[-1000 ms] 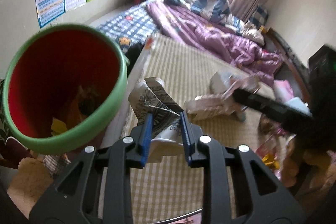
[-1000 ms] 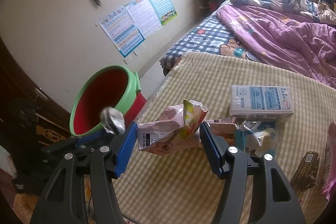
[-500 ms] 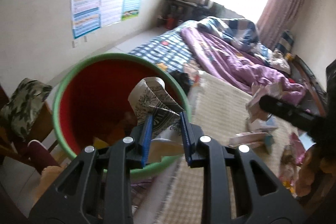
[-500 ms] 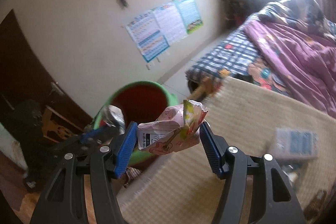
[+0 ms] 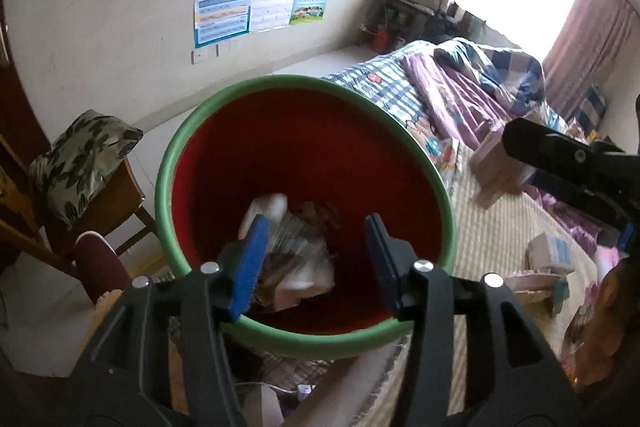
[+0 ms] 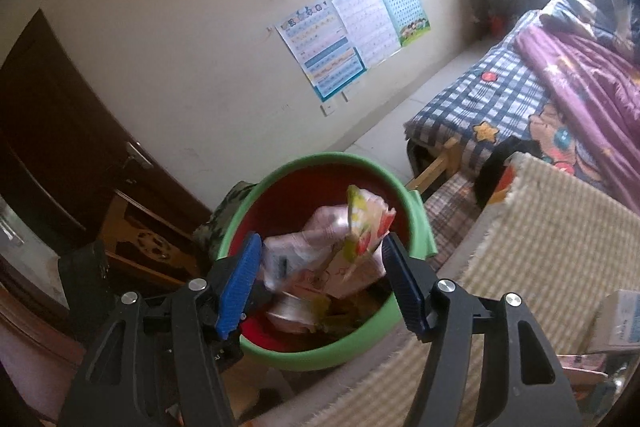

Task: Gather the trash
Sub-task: 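Move both tools over the green bin and open them to drop both wrappers, then grasp the silver-blue wrapper with the right tool while the left tool reaches the white-pink packet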

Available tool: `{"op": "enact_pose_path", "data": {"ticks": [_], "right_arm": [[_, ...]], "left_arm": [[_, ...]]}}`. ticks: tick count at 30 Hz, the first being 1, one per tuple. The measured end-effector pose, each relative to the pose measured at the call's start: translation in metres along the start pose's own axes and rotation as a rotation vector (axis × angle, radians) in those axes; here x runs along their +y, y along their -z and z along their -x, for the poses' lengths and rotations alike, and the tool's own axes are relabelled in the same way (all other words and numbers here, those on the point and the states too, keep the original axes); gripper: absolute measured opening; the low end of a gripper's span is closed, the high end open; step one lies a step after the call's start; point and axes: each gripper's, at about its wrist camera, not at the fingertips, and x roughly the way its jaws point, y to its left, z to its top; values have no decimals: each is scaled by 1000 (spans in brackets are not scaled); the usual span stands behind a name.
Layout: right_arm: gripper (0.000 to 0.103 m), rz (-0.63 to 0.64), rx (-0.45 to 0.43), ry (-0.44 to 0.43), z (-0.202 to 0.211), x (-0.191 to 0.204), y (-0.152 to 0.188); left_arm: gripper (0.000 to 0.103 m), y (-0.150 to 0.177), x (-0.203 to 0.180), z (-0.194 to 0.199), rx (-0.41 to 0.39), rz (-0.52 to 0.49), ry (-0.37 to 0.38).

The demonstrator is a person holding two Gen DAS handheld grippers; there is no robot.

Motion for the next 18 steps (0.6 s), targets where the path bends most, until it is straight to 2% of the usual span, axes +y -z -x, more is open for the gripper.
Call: {"op": "enact_pose_path", "data": {"ticks": [2,9,12,18], "right_arm": [[69,-5,-9,-3,2,-1,0],[69,-21,-39,4,26,-10,2],[69,-22,-54,32,44,-20,6],[69,-31,-91,159,86,-55,27]], "left_arm": [[52,0,2,-2,0,-4,-10],[53,1,0,2,-5,-16,-5],[53,2,-4,6,-9,-22,6],[53,5,-19,15,-26,-47,39]]}}
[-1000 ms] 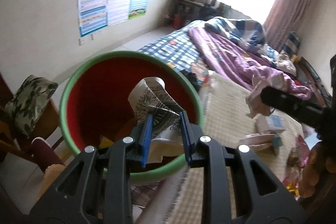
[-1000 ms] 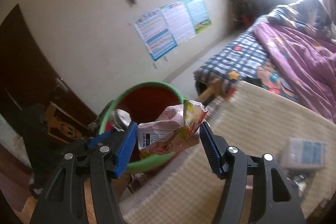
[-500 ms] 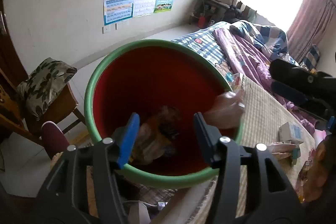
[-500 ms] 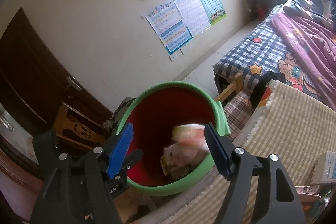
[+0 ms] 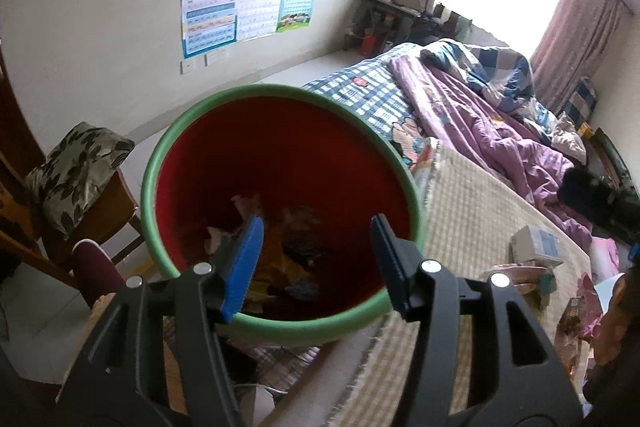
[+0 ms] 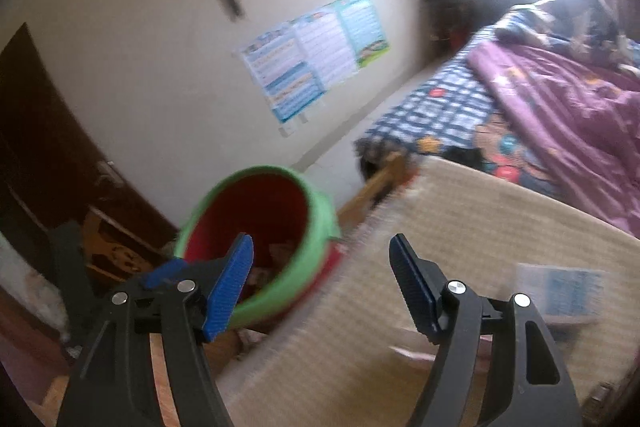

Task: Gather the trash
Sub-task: 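Grasp the silver-blue wrapper with the right tool while the left tool reaches the white-pink packet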

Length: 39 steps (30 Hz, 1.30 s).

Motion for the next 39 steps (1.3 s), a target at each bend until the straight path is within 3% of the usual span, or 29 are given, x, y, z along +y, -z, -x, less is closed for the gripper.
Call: {"op": "enact_pose_path", "data": {"ticks": [8,15,18,22,27,30,31,39], "right_arm": [[69,-184,-3,246,45,-101,31],[69,-259,85,319,42,-146,59],[69,-288,144,311,29,-154,69],[75,-301,167,282,22,-153,83],[75,-283,183,276,14,-150,88],[66,-278,190,267,11,-147,90],[58,-276,186,263,11,-147,88],[48,-309,114,251,38,-146,93]], "left_arm": [[57,2,-33,8,-14,-71,62],[62,13,-63,0,35,-151,126],[65,19,-76,-5,57,-199,165],[70,26,-99,-14,83,-288,208],[74,33,-124,-27,120,-370,250],[75,37,-134,-30,135,-386,272],[75,38,-137,-32,139,-393,278],[76,46,-161,-46,165,-506,310]]}}
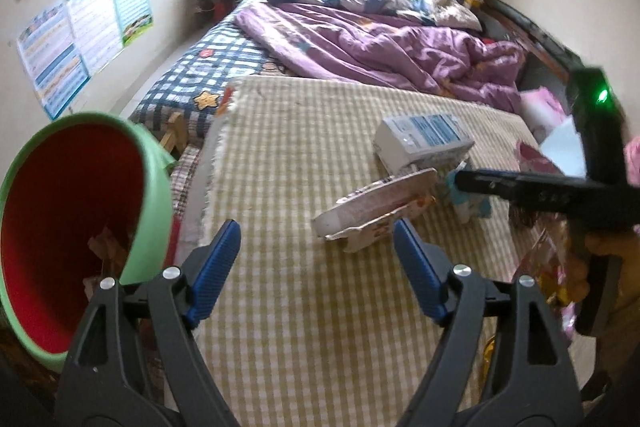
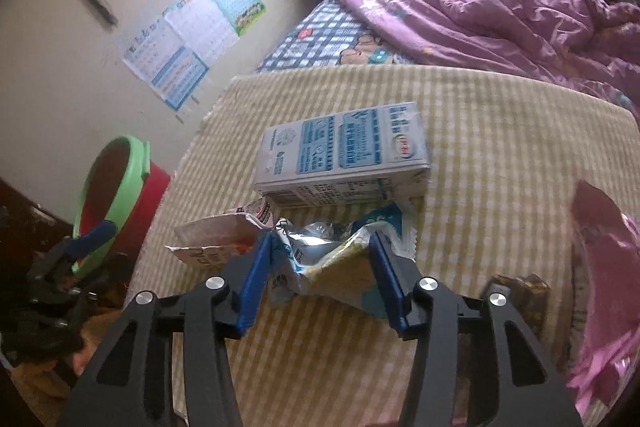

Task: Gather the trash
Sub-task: 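Grasp the silver-blue wrapper with the right tool while the left tool reaches the white-pink packet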

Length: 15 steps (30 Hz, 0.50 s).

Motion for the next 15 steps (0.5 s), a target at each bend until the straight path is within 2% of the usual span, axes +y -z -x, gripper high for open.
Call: {"op": "enact_pose_path", "data": {"ticks": [7,9,13,15], "right_arm": [[48,-81,-55,6,29,-24,2],[48,-111,-58,-7,33,-30,4],[48,-134,-57,-13,35,-34,6],[48,-137,-54,-16,35,-33,8]], "left_arm": [[77,-6,-33,-30,48,-158,35],[77,-8,-40,-40,63,-185,27],[77,-15,-50,-61,115,-218,59],[77,-15,-54,-73,152,-235,43]]}}
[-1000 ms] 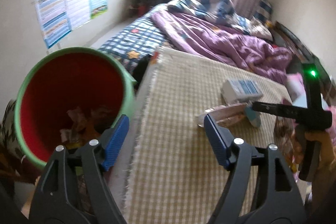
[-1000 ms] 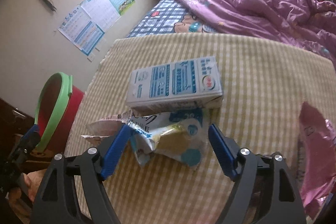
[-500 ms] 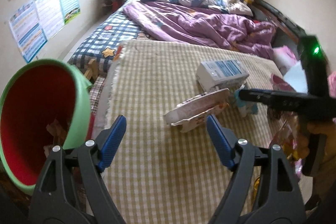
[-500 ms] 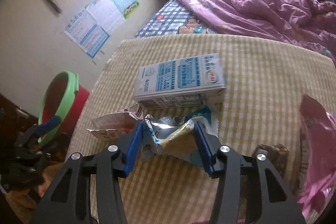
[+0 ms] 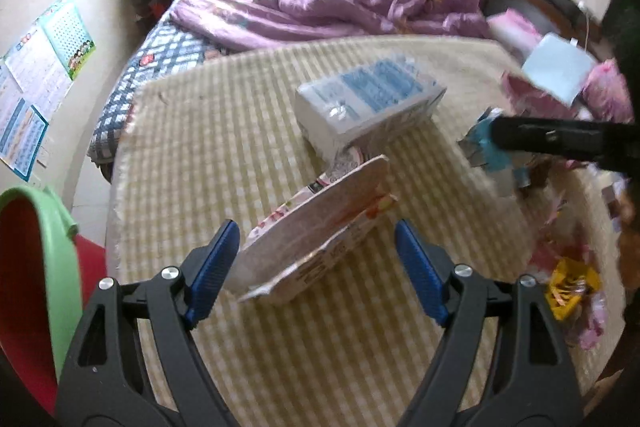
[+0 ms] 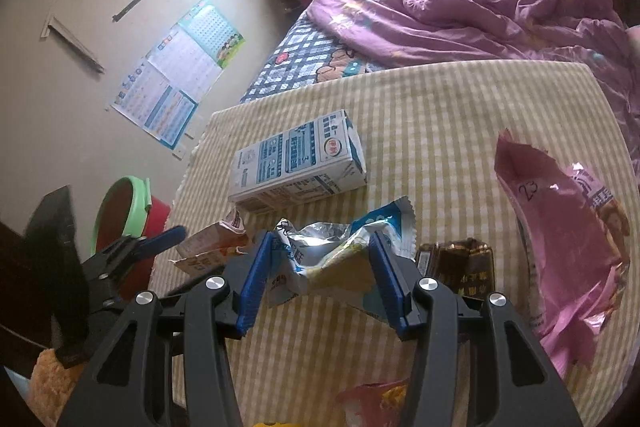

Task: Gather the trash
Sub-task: 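Grasp the silver-blue wrapper with the right tool while the left tool reaches the white-pink packet, then grasp the white-pink paper packet with the left tool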

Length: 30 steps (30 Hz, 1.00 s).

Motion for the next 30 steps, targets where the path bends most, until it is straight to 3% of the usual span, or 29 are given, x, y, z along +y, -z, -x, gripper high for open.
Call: {"op": "enact_pose_path", "data": {"ticks": [3,5,8,12,14,19,30], "right_arm": [[48,-1,-1,-6,1,3,3],[48,1,1,-8,0,4,2],[48,7,3,-13,-2,9,3],[48,22,6,-23,-4,19,5],[48,28,7,-27,-6,23,6],[48,60,14,-30,-10,35,10],[48,130,61,-63,-29,66,25]], "left_arm": [[75,1,0,-7,22,17,-15],[59,3,4,-4,11,47,-9],[45,9,12,3,2,94,5],[40,22,24,20,-33,206,53],[14,28,28,29,-44,256,77],[14,53,50,63,-121,448,112],[14,85,83,92,-151,554,54]]}}
